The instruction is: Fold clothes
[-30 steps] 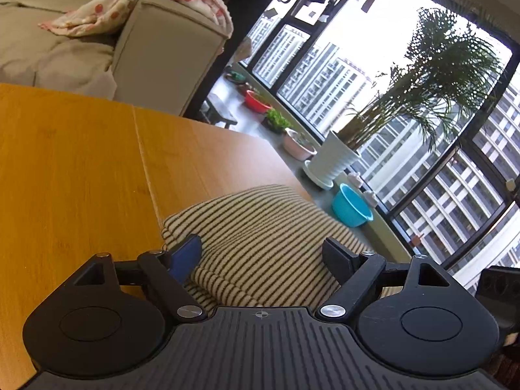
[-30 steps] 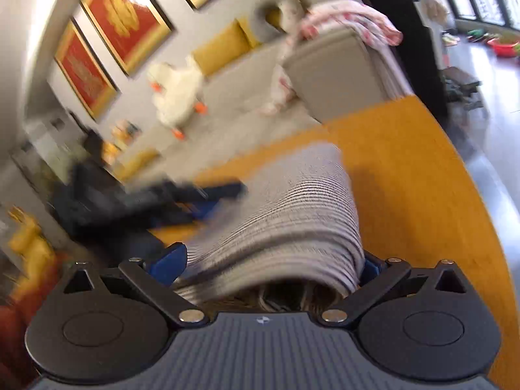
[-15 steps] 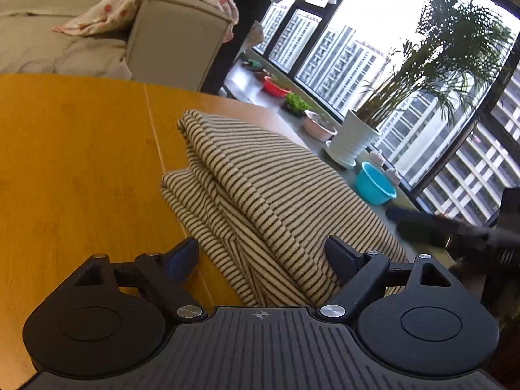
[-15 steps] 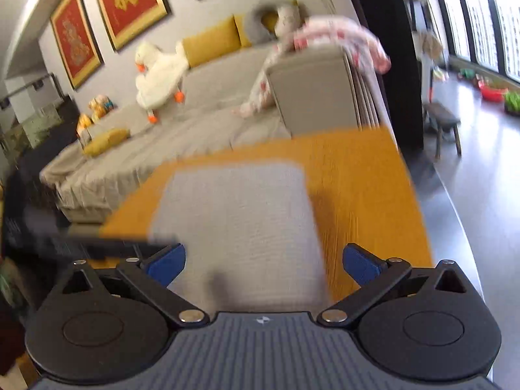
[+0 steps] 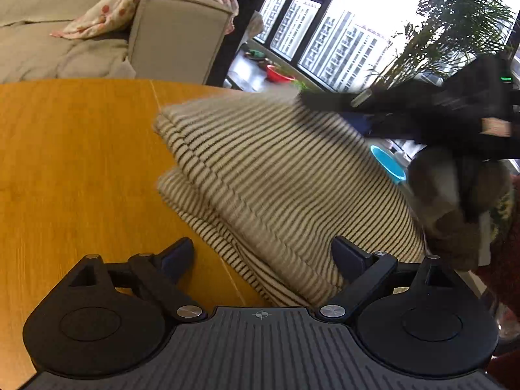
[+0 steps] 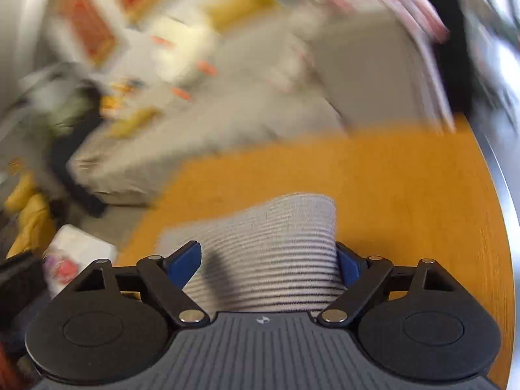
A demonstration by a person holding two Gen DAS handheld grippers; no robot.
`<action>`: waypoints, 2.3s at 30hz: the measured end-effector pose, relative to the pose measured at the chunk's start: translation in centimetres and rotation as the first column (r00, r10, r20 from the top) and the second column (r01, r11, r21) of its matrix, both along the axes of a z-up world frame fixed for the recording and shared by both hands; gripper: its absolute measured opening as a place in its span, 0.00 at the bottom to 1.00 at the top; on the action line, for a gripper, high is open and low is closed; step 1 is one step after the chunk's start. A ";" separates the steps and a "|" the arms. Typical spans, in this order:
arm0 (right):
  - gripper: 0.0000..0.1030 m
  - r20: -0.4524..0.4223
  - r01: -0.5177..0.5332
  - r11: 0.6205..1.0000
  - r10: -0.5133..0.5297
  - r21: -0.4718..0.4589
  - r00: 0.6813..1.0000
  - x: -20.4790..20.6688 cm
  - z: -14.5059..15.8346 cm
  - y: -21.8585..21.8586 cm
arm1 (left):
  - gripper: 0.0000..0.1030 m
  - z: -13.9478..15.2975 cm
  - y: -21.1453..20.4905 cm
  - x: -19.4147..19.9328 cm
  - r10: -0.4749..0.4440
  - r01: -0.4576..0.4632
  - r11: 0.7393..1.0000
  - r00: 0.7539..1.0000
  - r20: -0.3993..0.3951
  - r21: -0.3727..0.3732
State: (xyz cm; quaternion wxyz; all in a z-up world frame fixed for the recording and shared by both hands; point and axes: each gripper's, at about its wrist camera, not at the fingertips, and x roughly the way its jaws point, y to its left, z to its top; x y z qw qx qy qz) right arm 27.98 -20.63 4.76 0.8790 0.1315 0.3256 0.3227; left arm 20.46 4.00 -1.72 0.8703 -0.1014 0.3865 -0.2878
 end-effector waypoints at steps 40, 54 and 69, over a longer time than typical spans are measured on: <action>0.99 0.187 0.285 0.939 -0.250 -0.194 0.950 -12.0 -4.5 -2.0 | 0.46 4.4 -0.8 -4.1 -0.009 0.015 0.990 0.999 0.042 -0.138; 1.00 0.177 0.298 0.934 -0.265 -0.197 0.948 -11.4 -4.9 -1.9 | 0.51 7.1 1.9 -4.9 0.066 -0.046 0.990 0.986 0.155 -0.134; 0.69 0.055 0.195 0.977 -0.191 -0.090 0.980 -11.7 -4.1 -2.2 | 0.60 2.9 0.3 1.0 0.051 -0.047 0.998 0.994 0.094 -0.043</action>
